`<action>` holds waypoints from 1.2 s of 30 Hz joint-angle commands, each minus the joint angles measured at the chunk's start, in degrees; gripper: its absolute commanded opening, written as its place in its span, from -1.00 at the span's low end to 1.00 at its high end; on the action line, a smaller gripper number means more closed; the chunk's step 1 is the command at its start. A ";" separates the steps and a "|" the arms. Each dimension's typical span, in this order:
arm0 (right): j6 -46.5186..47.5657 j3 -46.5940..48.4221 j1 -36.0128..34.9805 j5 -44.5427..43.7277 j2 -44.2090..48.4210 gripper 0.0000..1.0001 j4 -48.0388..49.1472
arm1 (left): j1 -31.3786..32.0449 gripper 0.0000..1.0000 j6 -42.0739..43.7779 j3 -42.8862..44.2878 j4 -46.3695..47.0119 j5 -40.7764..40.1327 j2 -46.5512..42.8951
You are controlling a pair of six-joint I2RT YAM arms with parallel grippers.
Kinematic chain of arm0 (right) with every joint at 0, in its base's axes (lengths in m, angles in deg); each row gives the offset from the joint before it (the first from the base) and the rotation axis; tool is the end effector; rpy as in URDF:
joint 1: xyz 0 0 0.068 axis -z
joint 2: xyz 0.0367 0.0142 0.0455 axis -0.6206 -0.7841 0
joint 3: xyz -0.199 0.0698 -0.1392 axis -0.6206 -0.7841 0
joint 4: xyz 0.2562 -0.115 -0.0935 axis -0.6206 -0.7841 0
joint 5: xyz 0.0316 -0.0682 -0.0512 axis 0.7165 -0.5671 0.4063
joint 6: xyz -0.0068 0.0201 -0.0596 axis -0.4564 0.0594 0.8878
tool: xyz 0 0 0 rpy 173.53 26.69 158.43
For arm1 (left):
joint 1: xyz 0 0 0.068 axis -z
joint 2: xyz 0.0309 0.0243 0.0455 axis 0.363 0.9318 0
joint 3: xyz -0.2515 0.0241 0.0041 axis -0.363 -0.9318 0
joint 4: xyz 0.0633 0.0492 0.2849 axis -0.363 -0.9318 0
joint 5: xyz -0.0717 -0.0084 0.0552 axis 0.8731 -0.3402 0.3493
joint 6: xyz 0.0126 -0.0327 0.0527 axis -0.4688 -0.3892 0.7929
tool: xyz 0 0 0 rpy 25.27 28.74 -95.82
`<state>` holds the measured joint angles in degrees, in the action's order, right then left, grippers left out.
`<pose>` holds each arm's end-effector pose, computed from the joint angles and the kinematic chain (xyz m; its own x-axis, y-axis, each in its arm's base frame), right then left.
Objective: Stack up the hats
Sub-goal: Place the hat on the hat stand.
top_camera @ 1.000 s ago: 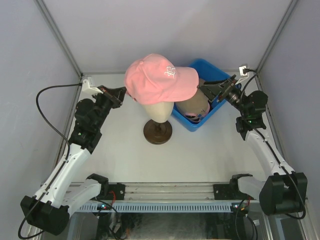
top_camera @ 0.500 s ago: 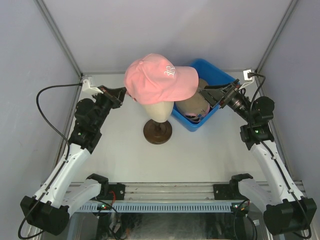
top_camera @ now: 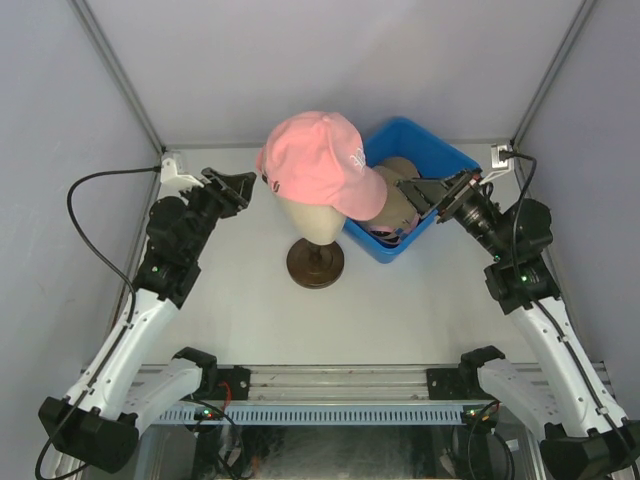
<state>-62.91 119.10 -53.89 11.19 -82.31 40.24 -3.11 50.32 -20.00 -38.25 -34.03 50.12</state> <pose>0.2309 0.0855 0.4032 -0.3482 0.5975 -0.7223 -0.5685 0.4780 0.6695 0.2586 -0.0833 0.3653 -0.1409 -0.5832 -0.8000 0.2460 0.7621 -0.5989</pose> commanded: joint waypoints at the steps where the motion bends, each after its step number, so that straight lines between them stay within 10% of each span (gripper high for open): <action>1: -0.10 1.65 -0.21 -2.57 -0.06 0.59 -2.07 | -0.17 0.04 1.45 4.94 1.08 -0.60 -0.59; 16: -0.10 1.53 -0.20 -4.19 -2.39 0.59 -4.23 | -0.29 -0.77 2.21 3.25 0.46 -2.51 -1.84; 18: 6.54 1.29 -0.21 -6.35 -2.02 -0.94 -5.37 | -0.25 -0.99 2.51 2.44 -0.02 -4.14 -3.04; 19: 7.09 1.13 -0.23 -6.84 -1.88 -1.00 -5.44 | -0.30 -0.99 2.56 1.92 -0.06 -4.75 -3.79; 20: 7.24 1.05 -0.14 -6.83 -1.96 -0.93 -5.34 | -0.30 -1.00 2.56 1.53 -0.06 -5.27 -4.47; 21: 6.98 1.05 0.00 -6.56 -2.08 -0.34 -5.41 | -0.27 -0.95 2.61 1.20 -0.04 -5.51 -5.03; 23: 6.57 1.04 0.15 -6.07 -2.19 0.86 -5.22 | -0.31 -0.16 2.58 1.01 -0.34 -5.73 -5.82; 25: 6.55 1.05 0.15 -5.29 -2.09 0.99 -4.75 | -0.33 0.50 2.31 1.04 -0.63 -5.98 -6.46; 28: 6.55 1.04 0.15 -5.30 -2.02 0.98 -4.65 | -0.27 0.41 2.77 1.06 -0.85 -6.08 -7.26; 30: 6.61 1.05 0.24 -5.37 -2.00 0.79 -4.73 | -0.25 0.12 2.83 0.95 -0.81 -6.18 -7.59; 32: 6.47 0.96 0.24 -5.40 -2.14 -0.83 -4.66 | -0.25 -0.39 2.83 0.95 -0.77 -6.65 -7.94; 36: 4.56 -0.61 0.56 -5.89 -2.73 -0.88 -4.61 | -0.33 -0.77 3.30 1.82 -0.84 -6.94 -8.29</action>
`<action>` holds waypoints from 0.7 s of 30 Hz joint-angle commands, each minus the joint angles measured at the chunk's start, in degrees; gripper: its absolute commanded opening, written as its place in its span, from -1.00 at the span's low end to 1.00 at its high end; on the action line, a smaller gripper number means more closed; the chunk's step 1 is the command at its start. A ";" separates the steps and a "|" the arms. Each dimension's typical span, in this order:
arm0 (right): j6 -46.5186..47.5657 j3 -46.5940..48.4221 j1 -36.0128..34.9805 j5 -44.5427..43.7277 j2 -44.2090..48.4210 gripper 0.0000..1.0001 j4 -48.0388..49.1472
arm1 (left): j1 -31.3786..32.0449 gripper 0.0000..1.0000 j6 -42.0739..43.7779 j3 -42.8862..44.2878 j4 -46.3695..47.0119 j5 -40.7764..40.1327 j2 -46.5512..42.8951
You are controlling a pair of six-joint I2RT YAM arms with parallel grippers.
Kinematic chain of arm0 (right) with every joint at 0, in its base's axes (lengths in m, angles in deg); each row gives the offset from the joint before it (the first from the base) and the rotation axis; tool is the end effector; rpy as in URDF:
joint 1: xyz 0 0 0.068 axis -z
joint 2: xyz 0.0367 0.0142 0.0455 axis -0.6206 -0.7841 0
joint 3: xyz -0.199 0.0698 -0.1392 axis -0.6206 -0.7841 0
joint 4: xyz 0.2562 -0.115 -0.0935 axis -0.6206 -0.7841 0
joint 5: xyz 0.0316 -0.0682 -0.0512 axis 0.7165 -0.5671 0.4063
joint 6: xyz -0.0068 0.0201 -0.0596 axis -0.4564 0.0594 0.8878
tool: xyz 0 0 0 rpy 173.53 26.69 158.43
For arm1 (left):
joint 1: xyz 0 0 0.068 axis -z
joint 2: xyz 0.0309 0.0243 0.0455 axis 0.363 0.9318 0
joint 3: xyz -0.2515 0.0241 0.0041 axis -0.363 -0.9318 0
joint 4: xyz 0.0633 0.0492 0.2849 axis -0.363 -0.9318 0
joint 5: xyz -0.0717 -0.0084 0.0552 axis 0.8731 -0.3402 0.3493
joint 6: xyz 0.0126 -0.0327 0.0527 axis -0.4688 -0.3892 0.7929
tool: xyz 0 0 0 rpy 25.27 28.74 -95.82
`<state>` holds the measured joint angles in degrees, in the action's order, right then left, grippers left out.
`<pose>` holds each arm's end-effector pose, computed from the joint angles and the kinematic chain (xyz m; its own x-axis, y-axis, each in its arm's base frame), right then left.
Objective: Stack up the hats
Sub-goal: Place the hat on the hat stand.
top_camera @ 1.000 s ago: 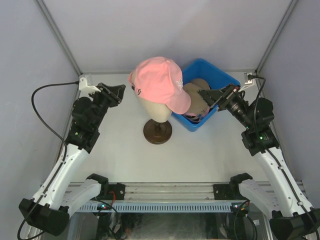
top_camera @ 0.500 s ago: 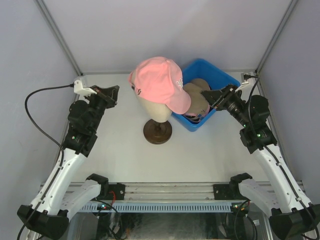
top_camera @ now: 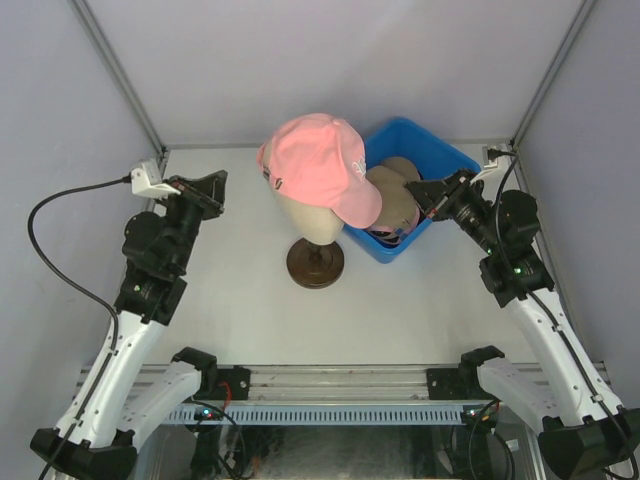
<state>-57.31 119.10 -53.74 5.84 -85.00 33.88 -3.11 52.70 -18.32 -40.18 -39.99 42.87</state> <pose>0.2479 0.0852 0.3793 -0.3576 0.5545 -0.7514 -0.4478 0.6043 0.6590 0.2250 -0.0669 0.4023 0.0209 -0.5956 -0.8030 0.2346 0.7837 -0.5751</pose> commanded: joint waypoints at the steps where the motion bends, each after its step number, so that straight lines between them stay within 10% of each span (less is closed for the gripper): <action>1: -2.13 -1.48 0.55 0.26 -0.32 -0.57 2.99 | -0.37 -0.74 1.09 0.65 1.20 -0.48 -0.83; 5: -8.01 -7.26 1.28 3.24 0.10 0.40 12.85 | -0.53 -0.31 1.54 2.68 2.61 3.75 0.84; 8: -11.12 -10.49 1.49 3.60 0.54 0.69 17.68 | -0.70 0.00 1.51 4.22 3.27 6.72 2.42; 21: -21.55 -20.20 1.84 3.91 -2.72 0.78 35.68 | -1.60 0.31 -1.75 5.63 7.24 12.41 5.65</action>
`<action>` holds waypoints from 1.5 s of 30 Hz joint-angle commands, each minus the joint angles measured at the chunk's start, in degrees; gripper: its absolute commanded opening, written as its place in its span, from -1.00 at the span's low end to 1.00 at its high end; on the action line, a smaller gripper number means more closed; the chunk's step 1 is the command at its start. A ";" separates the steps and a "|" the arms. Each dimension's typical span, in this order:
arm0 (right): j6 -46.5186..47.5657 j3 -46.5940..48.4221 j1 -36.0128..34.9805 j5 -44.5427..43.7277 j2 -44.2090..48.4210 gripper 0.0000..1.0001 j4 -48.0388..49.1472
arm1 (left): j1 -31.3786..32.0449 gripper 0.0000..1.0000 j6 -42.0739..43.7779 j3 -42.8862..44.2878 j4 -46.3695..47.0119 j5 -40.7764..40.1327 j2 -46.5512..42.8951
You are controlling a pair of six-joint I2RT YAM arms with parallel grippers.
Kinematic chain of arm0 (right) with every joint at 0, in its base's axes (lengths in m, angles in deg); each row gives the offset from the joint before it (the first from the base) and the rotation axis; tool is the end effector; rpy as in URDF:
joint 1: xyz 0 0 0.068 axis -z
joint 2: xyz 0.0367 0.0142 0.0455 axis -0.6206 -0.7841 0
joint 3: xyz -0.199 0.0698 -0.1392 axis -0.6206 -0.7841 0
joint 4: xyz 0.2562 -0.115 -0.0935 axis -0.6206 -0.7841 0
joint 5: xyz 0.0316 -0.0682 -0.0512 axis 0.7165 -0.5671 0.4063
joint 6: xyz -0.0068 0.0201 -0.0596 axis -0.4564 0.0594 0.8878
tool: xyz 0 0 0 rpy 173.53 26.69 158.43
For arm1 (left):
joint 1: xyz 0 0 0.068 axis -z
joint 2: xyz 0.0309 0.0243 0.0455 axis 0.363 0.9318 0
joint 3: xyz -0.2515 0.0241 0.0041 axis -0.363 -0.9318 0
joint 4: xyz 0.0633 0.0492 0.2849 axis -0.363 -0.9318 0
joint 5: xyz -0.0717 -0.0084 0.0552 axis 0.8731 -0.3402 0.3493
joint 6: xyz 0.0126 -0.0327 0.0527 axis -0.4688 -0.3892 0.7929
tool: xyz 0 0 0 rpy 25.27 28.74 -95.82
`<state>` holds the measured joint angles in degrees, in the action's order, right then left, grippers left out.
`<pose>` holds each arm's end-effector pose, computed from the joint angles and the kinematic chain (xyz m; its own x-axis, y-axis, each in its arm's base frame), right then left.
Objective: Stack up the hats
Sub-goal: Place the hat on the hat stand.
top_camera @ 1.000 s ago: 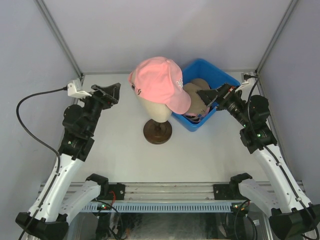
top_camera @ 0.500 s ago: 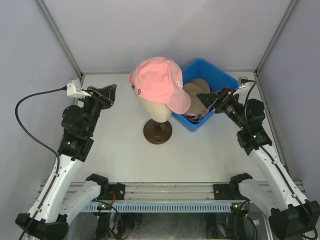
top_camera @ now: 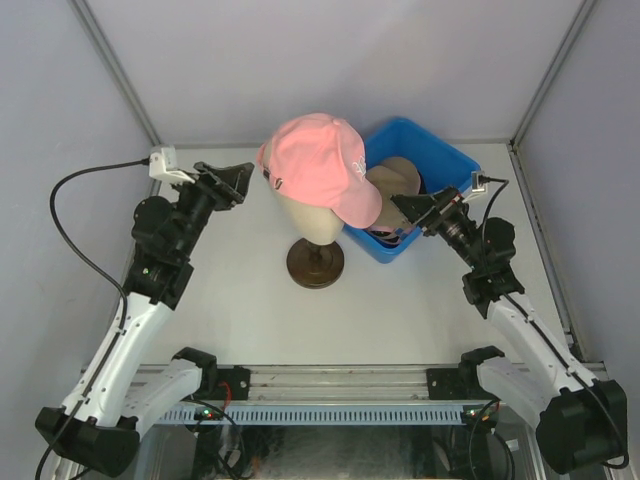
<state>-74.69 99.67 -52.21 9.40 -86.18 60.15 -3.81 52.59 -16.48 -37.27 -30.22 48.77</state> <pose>0.2596 0.0838 0.2915 -0.4481 0.7041 -0.5509 -0.4159 0.3813 0.8256 0.2477 -0.0797 0.3978 -0.0801 -0.5680 -0.8192 0.3486 0.7539 -0.5568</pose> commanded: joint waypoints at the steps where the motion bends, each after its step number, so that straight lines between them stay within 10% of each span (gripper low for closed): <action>1: -4.68 -1.16 0.31 0.39 -2.20 0.77 10.47 | -1.02 0.30 -1.92 3.71 4.54 2.94 -0.29; 29: -19.03 -1.08 -4.35 3.68 -23.71 0.66 38.32 | -2.65 0.28 -2.82 1.54 5.35 2.06 -0.87; 33: -20.55 -0.12 -5.48 3.92 -25.48 0.38 41.41 | -2.67 0.28 -3.04 1.15 5.54 1.95 -1.04; 38: -21.40 -0.01 -5.73 3.98 -25.61 -0.46 42.81 | -2.65 0.28 -3.14 0.87 5.33 1.32 -1.55; 45: -21.40 -0.09 -5.84 4.33 -22.81 -0.46 40.22 | -2.67 0.28 -3.50 0.59 4.37 -0.46 -1.95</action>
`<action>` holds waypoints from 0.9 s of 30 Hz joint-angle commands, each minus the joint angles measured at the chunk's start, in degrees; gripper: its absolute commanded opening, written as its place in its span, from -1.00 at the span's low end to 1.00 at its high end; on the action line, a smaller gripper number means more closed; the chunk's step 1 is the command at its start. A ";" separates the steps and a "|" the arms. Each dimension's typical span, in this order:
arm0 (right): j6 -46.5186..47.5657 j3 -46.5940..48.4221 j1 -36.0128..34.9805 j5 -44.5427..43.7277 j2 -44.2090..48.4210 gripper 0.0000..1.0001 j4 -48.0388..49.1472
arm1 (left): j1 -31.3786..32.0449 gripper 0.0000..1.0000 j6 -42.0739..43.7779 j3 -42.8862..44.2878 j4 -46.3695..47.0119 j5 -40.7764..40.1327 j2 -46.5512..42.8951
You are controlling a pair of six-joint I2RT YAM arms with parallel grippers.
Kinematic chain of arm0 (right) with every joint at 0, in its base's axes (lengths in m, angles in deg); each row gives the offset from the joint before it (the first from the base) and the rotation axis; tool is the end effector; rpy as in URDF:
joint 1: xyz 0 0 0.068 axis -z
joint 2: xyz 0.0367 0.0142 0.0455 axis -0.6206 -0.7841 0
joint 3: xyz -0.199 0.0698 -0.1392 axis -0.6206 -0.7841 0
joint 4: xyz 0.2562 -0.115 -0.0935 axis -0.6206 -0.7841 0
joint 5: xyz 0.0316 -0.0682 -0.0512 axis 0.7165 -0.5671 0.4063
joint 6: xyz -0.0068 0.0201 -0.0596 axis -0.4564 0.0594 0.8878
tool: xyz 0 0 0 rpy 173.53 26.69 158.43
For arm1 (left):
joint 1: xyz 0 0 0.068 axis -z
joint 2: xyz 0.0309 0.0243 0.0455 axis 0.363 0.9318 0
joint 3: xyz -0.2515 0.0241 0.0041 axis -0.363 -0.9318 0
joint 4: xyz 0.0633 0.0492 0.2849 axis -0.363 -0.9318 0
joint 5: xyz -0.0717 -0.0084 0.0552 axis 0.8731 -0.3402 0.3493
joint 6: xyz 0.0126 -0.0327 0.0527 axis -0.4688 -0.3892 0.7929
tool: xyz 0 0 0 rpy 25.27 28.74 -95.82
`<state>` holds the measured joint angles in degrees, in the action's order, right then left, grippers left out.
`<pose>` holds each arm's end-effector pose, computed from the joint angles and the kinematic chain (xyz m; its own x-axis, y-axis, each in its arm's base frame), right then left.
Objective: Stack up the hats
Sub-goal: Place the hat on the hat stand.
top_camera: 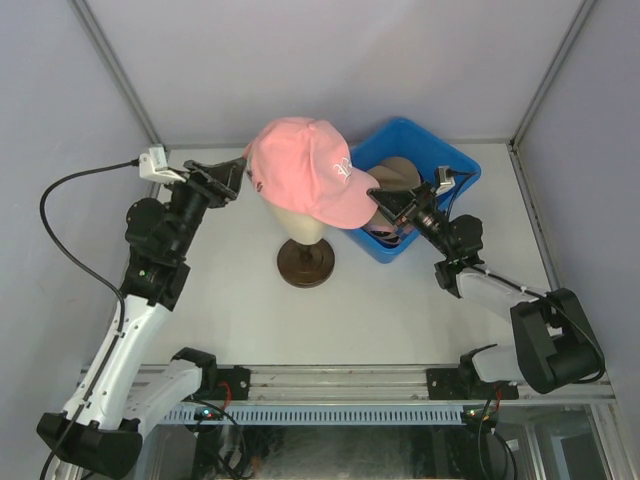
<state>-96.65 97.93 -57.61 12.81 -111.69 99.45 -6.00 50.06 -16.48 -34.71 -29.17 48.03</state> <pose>0.2923 0.1252 0.2342 -0.6353 0.7151 -0.2917 -0.4193 -0.0022 0.9078 0.2458 -0.0698 0.4063 -0.0387 -0.6126 -0.7895 0.3631 0.7274 -0.5823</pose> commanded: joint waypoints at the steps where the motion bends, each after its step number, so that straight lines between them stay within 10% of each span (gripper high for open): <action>1: 0.56 1.69 -0.40 0.98 3.31 -0.46 0.14 | -0.44 0.28 -0.97 0.48 1.84 -1.73 -1.26; 16: 0.56 3.60 -2.23 -4.43 16.30 -0.46 -15.07 | -0.49 0.28 -1.15 -0.49 -0.79 -7.68 -3.76; 18: 6.77 4.98 -3.73 -6.45 18.77 -1.00 -18.72 | -0.49 0.28 -1.15 -0.62 -1.01 -7.98 -4.05; 27: 17.21 12.22 -17.07 -25.20 23.83 -1.00 -34.14 | -0.44 0.27 -1.08 -1.13 -0.90 -6.84 -5.07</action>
<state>-86.23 105.73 -69.74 -1.40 -89.09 71.71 -6.06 49.53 -16.70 -37.01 -36.56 43.61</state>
